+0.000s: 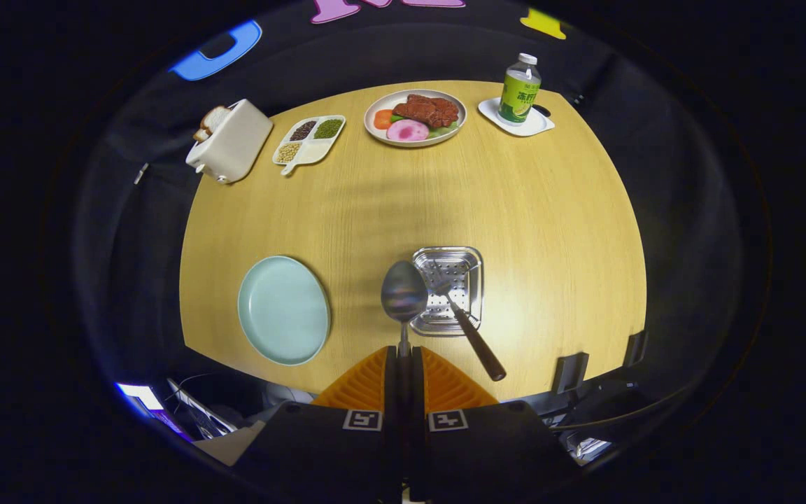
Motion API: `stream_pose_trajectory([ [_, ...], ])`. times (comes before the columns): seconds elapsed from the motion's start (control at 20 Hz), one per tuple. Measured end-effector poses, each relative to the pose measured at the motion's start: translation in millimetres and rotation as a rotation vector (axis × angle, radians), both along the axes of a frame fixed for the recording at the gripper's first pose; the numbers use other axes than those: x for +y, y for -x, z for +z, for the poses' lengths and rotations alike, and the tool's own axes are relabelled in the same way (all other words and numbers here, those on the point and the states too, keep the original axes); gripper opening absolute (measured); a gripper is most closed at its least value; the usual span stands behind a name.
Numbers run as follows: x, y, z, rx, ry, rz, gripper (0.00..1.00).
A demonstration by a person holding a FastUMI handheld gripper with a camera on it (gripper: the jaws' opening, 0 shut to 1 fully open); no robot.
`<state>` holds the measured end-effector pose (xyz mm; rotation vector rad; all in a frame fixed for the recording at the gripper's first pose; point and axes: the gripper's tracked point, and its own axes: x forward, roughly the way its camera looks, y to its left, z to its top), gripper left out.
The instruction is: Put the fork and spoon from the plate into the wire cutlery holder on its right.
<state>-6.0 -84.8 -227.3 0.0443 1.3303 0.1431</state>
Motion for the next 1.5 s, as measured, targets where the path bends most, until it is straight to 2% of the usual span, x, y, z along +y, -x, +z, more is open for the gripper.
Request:
stream_pose_trajectory([
  [0.4, -23.3, -10.9, -27.0, 0.054, 0.020, 0.013, 0.09],
  [0.85, -17.7, -20.2, -45.5, 0.091, -0.001, 0.016, 0.11],
  [0.95, -15.2, -23.5, -42.1, 0.091, -0.023, -0.001, 0.18],
  [1.0, -14.3, -24.4, -44.3, 0.095, -0.027, -0.006, 0.39],
  [1.05, -14.4, -25.2, -43.5, 0.093, -0.036, -0.013, 0.50],
  [1.25, -9.1, -33.1, -30.3, 0.063, -0.106, -0.085, 0.79],
  [1.3, -6.3, -36.4, -22.8, 0.040, -0.127, -0.104, 0.82],
  [1.4, -4.2, -48.3, -4.9, -0.041, -0.139, -0.115, 0.93],
  [1.45, 0.2, -52.1, 6.4, -0.079, -0.149, -0.111, 0.94],
  [1.5, 5.9, -57.2, 21.3, -0.127, -0.162, -0.112, 0.99],
])
